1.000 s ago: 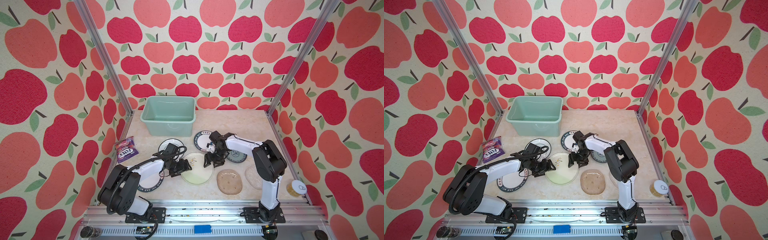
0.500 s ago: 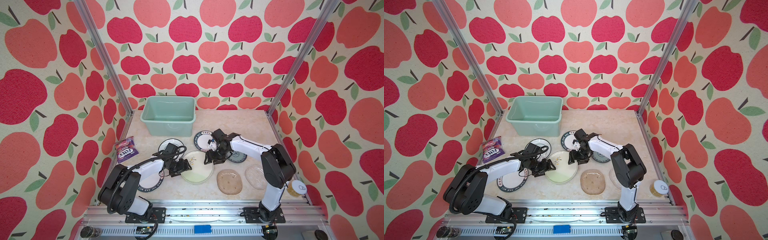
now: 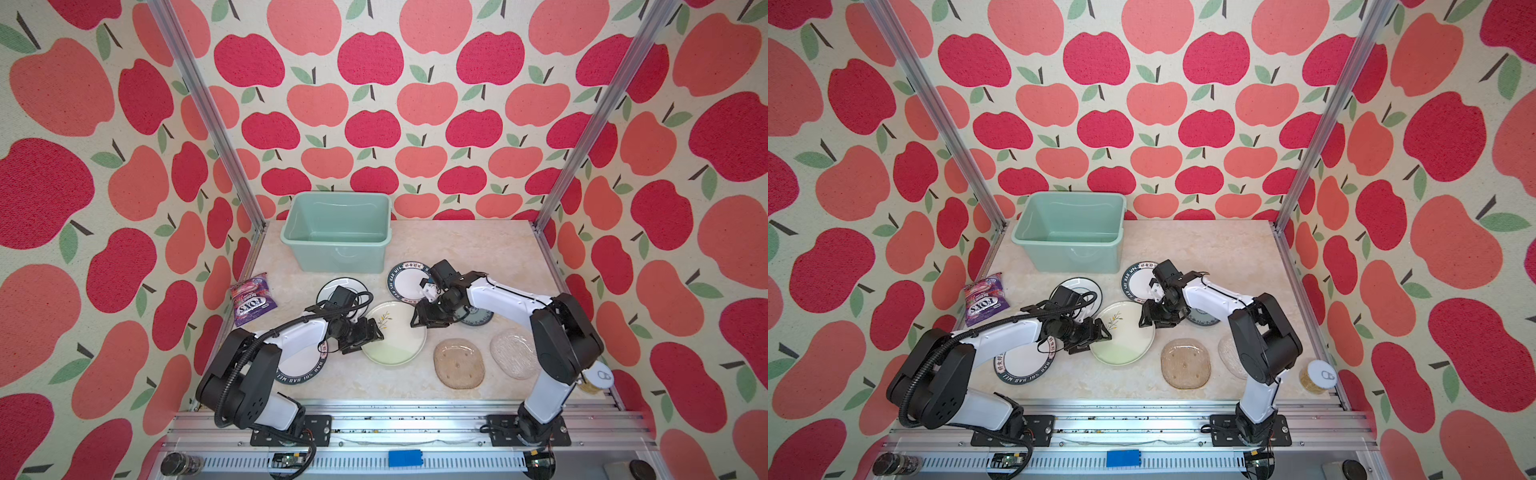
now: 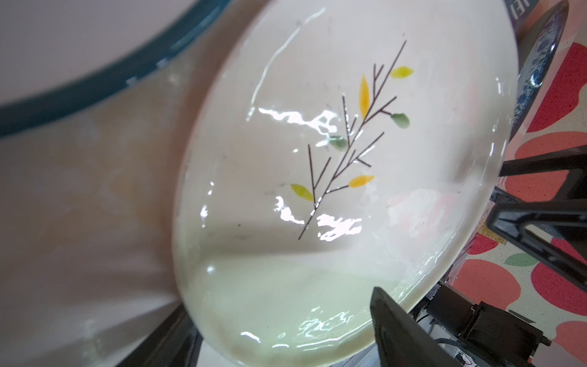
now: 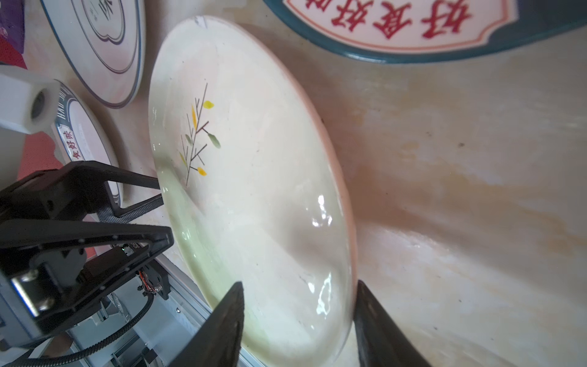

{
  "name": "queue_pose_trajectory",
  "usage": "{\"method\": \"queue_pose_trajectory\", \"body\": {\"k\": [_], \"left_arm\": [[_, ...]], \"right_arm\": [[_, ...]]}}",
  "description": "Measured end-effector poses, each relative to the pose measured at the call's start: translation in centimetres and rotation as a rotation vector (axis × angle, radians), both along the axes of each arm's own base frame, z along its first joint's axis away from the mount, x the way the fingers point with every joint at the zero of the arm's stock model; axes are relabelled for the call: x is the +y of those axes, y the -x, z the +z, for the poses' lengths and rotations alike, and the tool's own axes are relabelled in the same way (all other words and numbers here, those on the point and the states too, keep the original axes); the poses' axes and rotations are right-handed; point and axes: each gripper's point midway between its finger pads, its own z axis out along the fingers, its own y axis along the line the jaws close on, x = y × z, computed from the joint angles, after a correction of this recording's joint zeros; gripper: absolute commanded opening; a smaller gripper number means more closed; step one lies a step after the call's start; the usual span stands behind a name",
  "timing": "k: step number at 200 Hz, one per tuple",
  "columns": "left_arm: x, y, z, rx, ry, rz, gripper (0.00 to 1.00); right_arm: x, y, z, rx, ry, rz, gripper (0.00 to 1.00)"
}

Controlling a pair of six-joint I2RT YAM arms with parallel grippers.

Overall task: Place the plates into the plastic bin on the countertop
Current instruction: Pick up the plate from the center of the table.

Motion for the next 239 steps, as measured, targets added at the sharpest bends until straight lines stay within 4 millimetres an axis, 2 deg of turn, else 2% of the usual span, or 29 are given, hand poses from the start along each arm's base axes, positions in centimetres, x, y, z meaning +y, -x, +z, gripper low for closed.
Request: {"method": "queue_pose_trajectory", "body": {"k": [52,137,179,229,236,237,239], "left_arm": [[0.0,0.0,0.0,0.000,0.000,0.000,0.82],[-0.8,0.1,0.2,-0.016,0.067,-0.022,0.82],[-1.0,0.2,0.3,-0.017,0.080,-0.027,0.82],[-0.8,0.4,0.6,-0.026,0.085,-0.026,0.85],[-0.8,0.4,0.9,-0.034,0.088,-0.024,0.88],[-0.8,0.3,0.9,-0.035,0.088,-0.024,0.95],[-0.8,0.3,1.0,-0.037,0.088,-0.023,0.99]], "right_arm": [[0.3,-0.7,0.0,-0.014,-0.052,-0.051,0.49],[3.0,-0.4,3.2,-0.003,-0.312,-0.058,0.48],[3.5,-0.1,3.6,0.010,-0.335,-0.054,0.28],[3.3,0.1,3.4,0.028,-0.320,-0.061,0.13],[3.2,0.1,3.4,0.026,-0.315,-0.064,0.11],[3.2,0.1,3.4,0.028,-0.315,-0.064,0.11],[3.2,0.1,3.4,0.028,-0.317,-0.062,0.11]]}}
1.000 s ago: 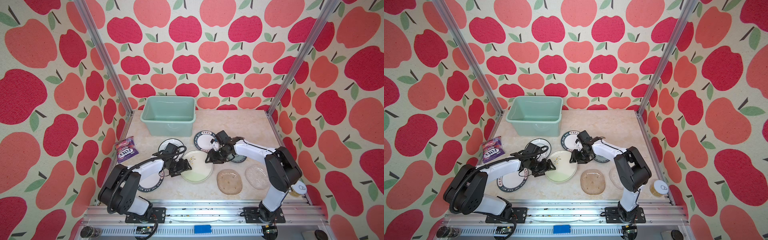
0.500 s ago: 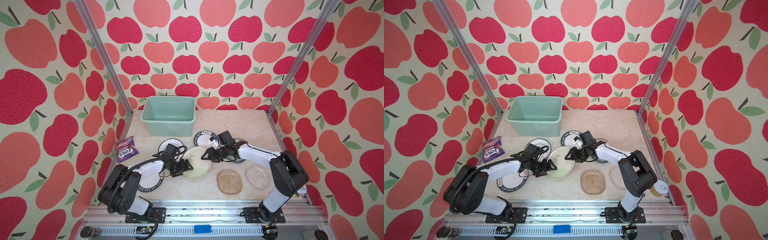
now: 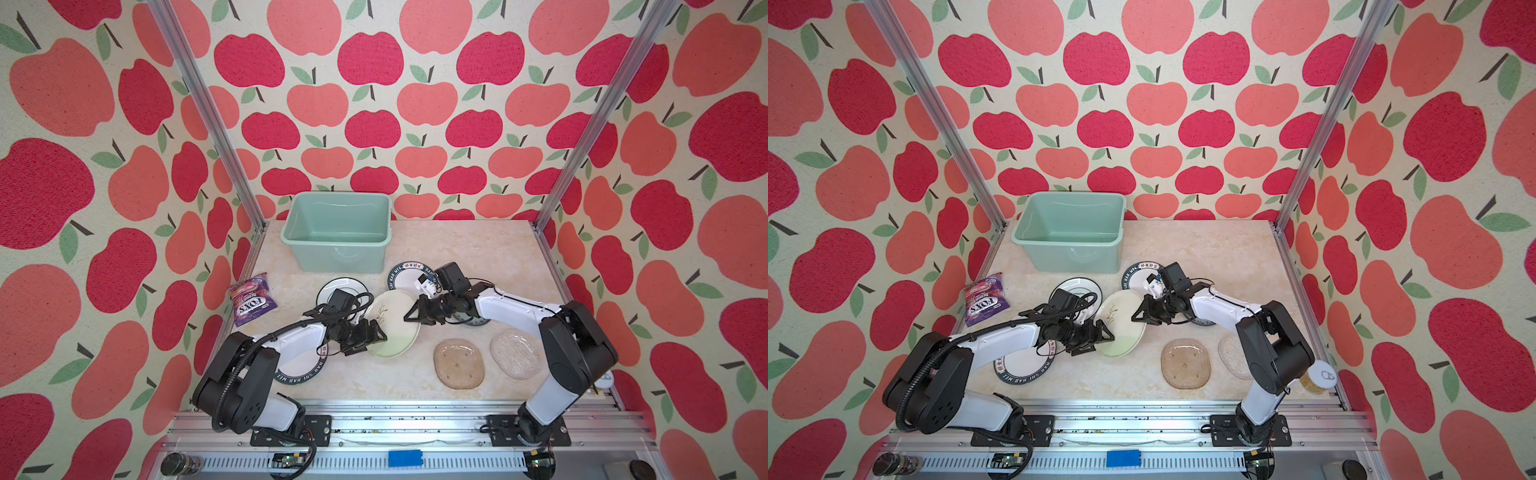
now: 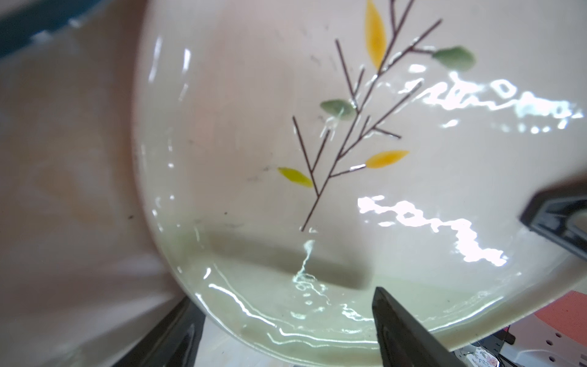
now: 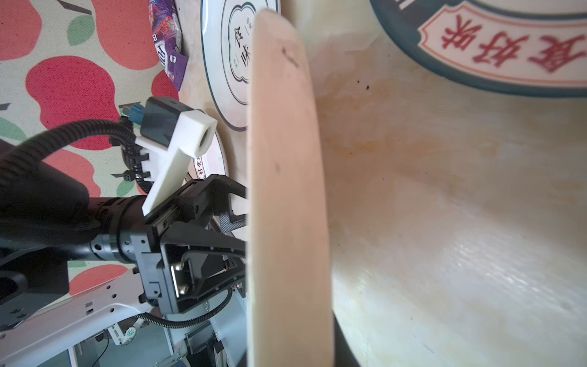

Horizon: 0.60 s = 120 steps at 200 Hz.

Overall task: Place the plates into the plastic bin on the countertop
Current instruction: Pick up the plate from the center of the table.

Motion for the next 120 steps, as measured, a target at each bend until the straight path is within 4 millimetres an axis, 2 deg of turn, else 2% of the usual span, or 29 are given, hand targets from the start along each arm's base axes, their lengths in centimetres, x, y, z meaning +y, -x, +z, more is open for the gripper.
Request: {"method": "queue_pose_trajectory", "body": {"k": [13,32,52,73,87,100,120], "left_arm": [[0.1,-0.4,0.9,-0.031,0.012,0.009,0.99],[0.5,-1.2,3.3,-0.118,0.034,0.026,0.99],[1.3,-2.4,6.5,-0.226,0.062,0.060,0.99],[3.0,-4.2,10.7,-0.352,0.095,0.138,0.99],[4.5,-5.4,13.5,-0.425,0.116,0.199,1.00],[6.1,-6.6,15.7,-0.468,0.127,0.265,0.97],[8.1,-8.3,18.1,-0.486,0.140,0.356,0.94]], "right_arm": [[-0.2,0.0,0.1,-0.004,0.006,-0.004,0.09],[-0.6,0.0,0.4,-0.007,0.022,-0.013,0.06],[-1.5,-0.1,0.9,-0.014,0.052,-0.034,0.05],[-2.8,-0.7,1.7,-0.037,0.086,-0.071,0.04],[-3.8,-1.2,2.8,-0.063,0.100,-0.100,0.04],[-4.6,-1.7,4.3,-0.097,0.105,-0.124,0.04],[-5.7,-2.3,7.2,-0.166,0.096,-0.154,0.04]]}}
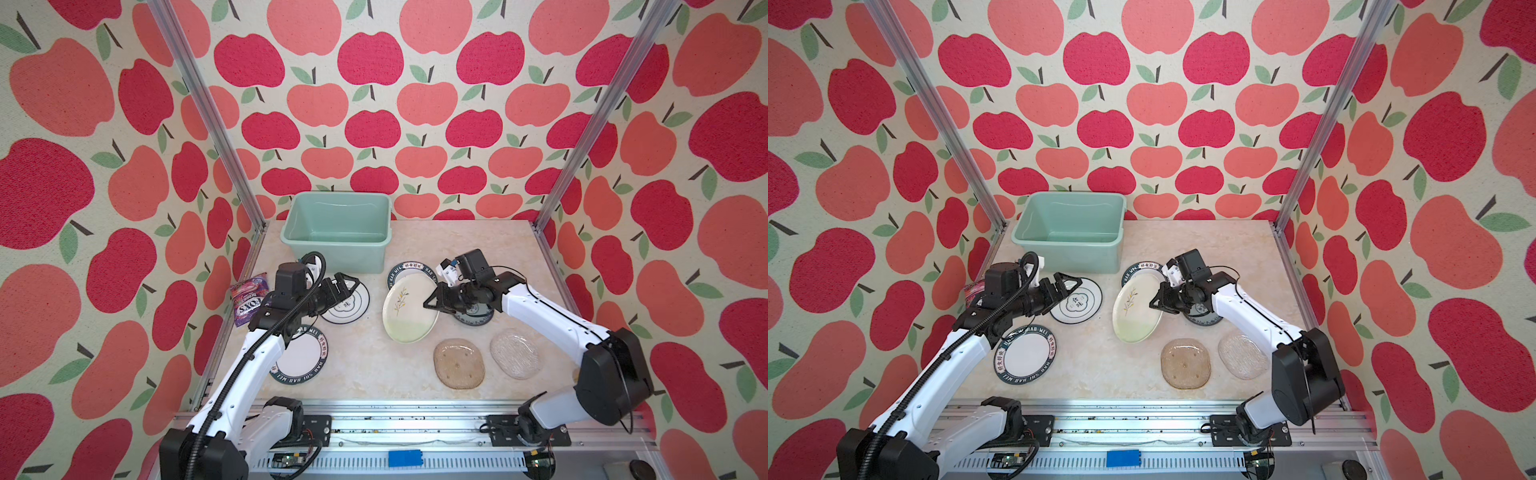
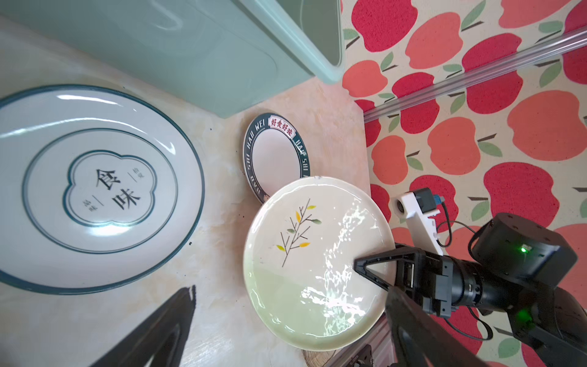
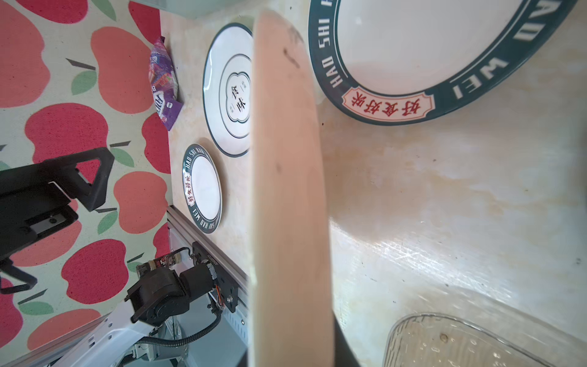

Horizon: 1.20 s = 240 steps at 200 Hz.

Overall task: Place the plates into the plastic bin on the countertop
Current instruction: Pick up the plate from the center of the table, then pick up the plastic bin from the top-left of the table.

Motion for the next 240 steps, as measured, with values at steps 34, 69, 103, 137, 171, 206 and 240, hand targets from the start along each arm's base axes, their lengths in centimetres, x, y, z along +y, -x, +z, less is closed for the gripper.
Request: {"method": "queue_pose_trajectory", "body": {"k": [34,69,103,137,171,206,240], "left_arm": [[2.1,-2.4,1.7,0.081,0.088,0.148,0.87],[3.4,-5.1,1.3,0.241,0.159,0.293,0.84],[4.3,-7.4,0.7,0.350,0.186,0.405,0.83],[5.7,-9.8,0.1,0.408,0.179,0.506,0.76],[6.8,-12.3,-2.2,0.473,0.149,0.583,0.70],[7.1,-15.0,-3.7,0.493,0.133,0.606,0.70],[6.9,-17.3,-3.5,0.470,0.139,0.606,0.70]], "right_arm": [[-2.2,-0.7,4.5,-0.113,-0.018,-0.044,0.04],[-4.4,-0.8,6.5,-0.193,0.016,-0.078,0.05],[-5.2,-0.2,7.0,-0.212,0.036,-0.078,0.05],[-5.3,0.2,6.9,-0.228,0.024,-0.082,0.05],[-5.5,0.6,6.1,-0.219,0.022,-0.085,0.05],[-5.4,0.8,5.2,-0.205,0.019,-0.079,0.05],[-5.3,1.0,4.7,-0.195,0.007,-0.083,0.05]]}}
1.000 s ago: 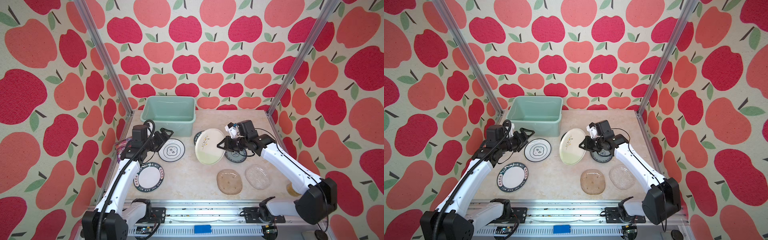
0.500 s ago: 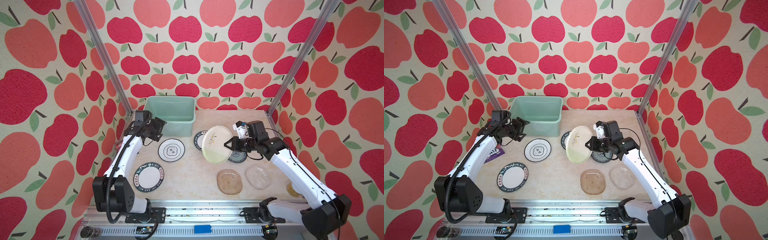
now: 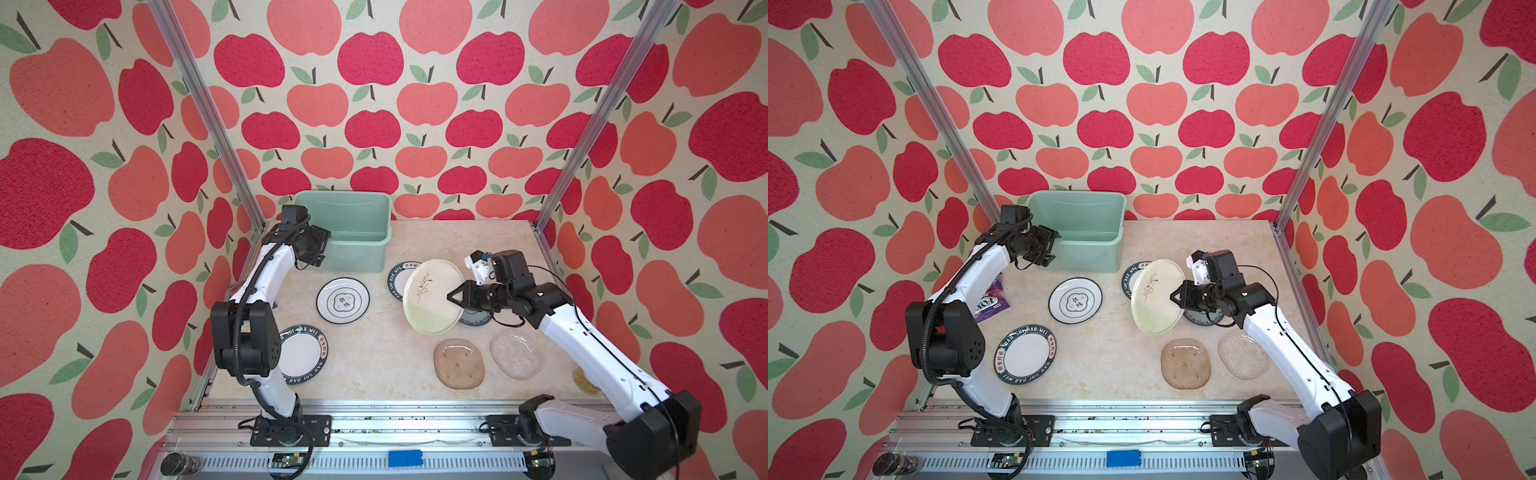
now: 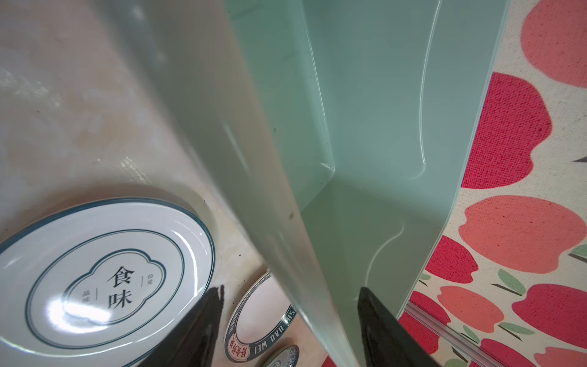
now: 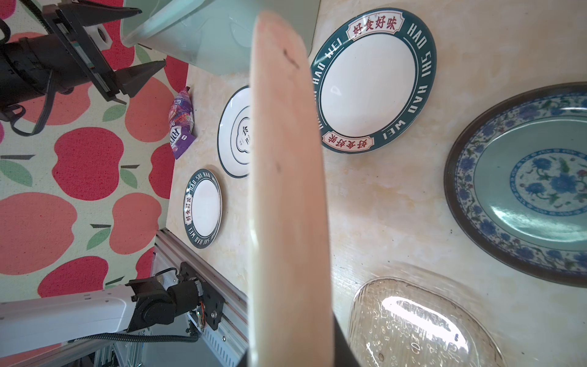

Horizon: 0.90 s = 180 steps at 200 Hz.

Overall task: Place the plates into the plastic bin on the countertop
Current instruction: Pick up the plastic bin from the top-left of the table.

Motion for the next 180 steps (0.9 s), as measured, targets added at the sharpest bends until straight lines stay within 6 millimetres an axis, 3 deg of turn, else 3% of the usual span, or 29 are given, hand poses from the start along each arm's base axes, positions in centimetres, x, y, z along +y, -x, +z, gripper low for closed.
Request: {"method": "queue_pose_trajectory", "body": {"k": [26,108,180], "left_arm": [[-0.2,-0.6,-0.7,0.009,0.005,0.011,0.69],[-0.4,-3.4,-1.5,0.012,-0.005,0.010,0.46],[-0.1,-3.6,-1.4,0.023,0.024,0.045,0.08]], "right_arm": [[0.0,0.1,-0.2,0.006,-0.004,-0.003,0.05],[0.1,0.2,-0.1,0.010,-0.011,0.001,0.05],[0.0,0.3,-0.3,0.012,-0.006,-0.002,0.05]]}}
